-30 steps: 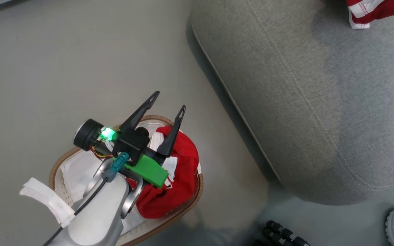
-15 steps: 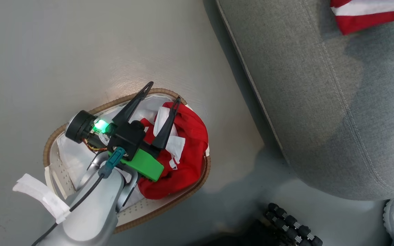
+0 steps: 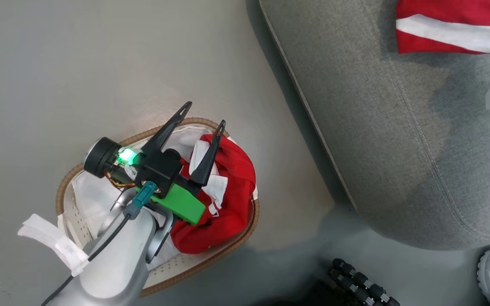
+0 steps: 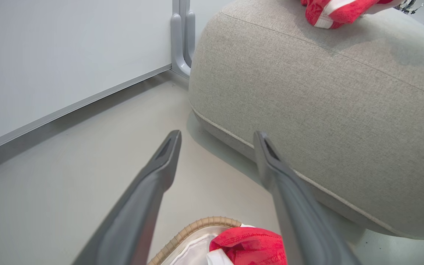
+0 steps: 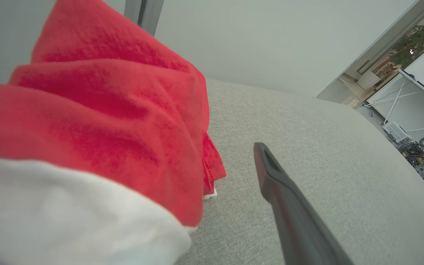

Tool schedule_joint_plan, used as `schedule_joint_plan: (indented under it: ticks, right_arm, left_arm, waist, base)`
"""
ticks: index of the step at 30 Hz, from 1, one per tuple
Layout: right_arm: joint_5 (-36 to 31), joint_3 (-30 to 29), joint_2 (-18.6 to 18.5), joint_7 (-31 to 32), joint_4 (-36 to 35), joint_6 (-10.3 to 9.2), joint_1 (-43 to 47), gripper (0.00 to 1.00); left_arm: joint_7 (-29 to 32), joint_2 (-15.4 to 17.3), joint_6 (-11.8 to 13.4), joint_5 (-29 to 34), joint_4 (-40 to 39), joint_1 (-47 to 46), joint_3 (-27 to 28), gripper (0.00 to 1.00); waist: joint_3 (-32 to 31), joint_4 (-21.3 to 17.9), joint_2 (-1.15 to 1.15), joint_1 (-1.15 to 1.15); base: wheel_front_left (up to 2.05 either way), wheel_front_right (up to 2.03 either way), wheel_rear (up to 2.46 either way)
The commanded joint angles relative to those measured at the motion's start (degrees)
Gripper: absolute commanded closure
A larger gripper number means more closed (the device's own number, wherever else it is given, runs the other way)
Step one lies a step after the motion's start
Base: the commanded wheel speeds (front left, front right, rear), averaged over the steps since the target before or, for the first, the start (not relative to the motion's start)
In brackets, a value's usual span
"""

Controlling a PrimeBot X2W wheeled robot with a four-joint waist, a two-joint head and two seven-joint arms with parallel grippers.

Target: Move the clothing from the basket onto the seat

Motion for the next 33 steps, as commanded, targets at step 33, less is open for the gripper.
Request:
schedule_joint_plan:
  ticks: [33]
  right_arm:
    - [2.4,6.3,1.3,-0.2,-5.8,-0.07,12.9,0.00]
  left_arm:
    - [-0.1,-8.9,-0.5,-4.7,0.7,12.8,13.9,0.00]
  waist:
    - [-25.5,11.0,0.00,-0.01]
  base:
    - [0.00,0.00,0.00]
